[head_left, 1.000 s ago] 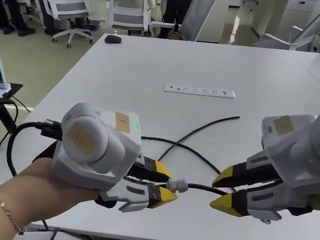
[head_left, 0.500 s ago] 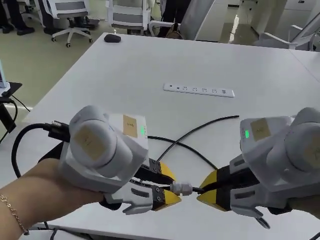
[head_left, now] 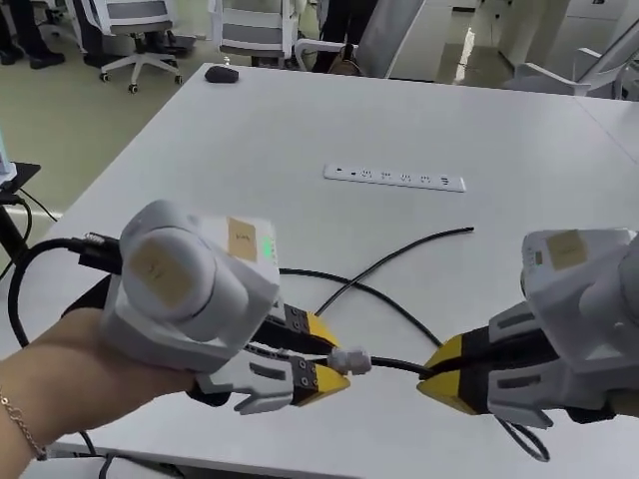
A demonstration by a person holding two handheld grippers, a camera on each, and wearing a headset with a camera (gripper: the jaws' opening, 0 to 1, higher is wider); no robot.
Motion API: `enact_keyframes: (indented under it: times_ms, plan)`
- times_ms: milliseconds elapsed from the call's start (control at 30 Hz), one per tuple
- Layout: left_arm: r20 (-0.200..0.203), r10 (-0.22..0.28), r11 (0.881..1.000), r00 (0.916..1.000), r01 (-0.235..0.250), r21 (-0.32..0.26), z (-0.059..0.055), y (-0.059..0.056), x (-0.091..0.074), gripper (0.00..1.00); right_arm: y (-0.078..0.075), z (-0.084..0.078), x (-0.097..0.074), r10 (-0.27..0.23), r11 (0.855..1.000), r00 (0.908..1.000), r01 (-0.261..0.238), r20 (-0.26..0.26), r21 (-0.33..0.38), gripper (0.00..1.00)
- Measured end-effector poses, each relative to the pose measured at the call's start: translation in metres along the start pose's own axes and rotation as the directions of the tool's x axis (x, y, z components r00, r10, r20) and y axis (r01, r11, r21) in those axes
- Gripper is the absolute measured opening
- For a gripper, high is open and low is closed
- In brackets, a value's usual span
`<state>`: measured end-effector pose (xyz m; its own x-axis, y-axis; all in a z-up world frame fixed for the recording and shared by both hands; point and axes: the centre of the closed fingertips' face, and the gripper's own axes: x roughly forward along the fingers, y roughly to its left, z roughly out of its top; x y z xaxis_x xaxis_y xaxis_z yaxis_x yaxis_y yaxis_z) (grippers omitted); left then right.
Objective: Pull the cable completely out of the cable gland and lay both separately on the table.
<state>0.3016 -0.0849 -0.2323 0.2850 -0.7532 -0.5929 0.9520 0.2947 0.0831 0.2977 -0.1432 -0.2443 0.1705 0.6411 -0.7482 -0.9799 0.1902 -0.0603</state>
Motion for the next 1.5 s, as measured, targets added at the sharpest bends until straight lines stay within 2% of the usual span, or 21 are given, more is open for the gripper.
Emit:
enact_keyframes:
  times_ms: [267, 533, 867, 1033, 1100, 1133, 1333, 1467, 1500]
  plan:
    - [-0.017, 0.023, 1.0, 0.9996, -0.024, -0.013, -0.006, 0.007, -0.005, 0.16, -0.019, -0.029, -0.011, -0.062, 0.997, 0.9954, 0.065, -0.074, 0.047, 0.03]
    - [-0.015, 0.021, 1.0, 0.9997, -0.021, -0.02, -0.004, 0.005, -0.004, 0.16, -0.027, -0.05, -0.017, -0.093, 0.992, 0.9874, 0.102, -0.128, 0.068, 0.03]
    - [-0.012, 0.018, 1.0, 0.9998, -0.018, -0.022, -0.002, 0.004, -0.003, 0.16, -0.034, -0.061, -0.021, -0.111, 0.985, 0.9848, 0.127, -0.134, 0.114, 0.04]
    - [-0.011, 0.016, 1.0, 0.9998, -0.016, -0.018, -0.001, 0.004, -0.002, 0.16, -0.037, -0.069, -0.023, -0.123, 0.984, 0.9797, 0.141, -0.159, 0.11, 0.04]
    - [-0.015, 0.02, 1.0, 0.9997, -0.02, -0.018, -0.002, 0.005, -0.002, 0.16, -0.04, -0.075, -0.025, -0.138, 0.982, 0.9733, 0.158, -0.184, 0.102, 0.04]
    - [-0.015, 0.019, 1.0, 0.9997, -0.02, -0.02, -0.003, 0.005, -0.003, 0.16, -0.042, -0.082, -0.027, -0.151, 0.982, 0.9637, 0.172, -0.22, 0.08, 0.04]
    - [-0.023, 0.021, 0.999, 0.9995, -0.022, -0.024, -0.005, 0.005, -0.004, 0.16, -0.047, -0.101, -0.027, -0.171, 0.979, 0.9373, 0.195, -0.304, 0.05, 0.03]
    - [-0.023, 0.024, 0.999, 0.9994, -0.024, -0.026, -0.005, 0.006, -0.004, 0.16, -0.046, -0.104, -0.025, -0.163, 0.981, 0.9352, 0.187, -0.315, 0.047, 0.04]
    - [-0.027, 0.025, 0.999, 0.9993, -0.025, -0.024, -0.005, 0.006, -0.004, 0.16, -0.044, -0.104, -0.024, -0.151, 0.985, 0.9341, 0.171, -0.324, 0.036, 0.04]
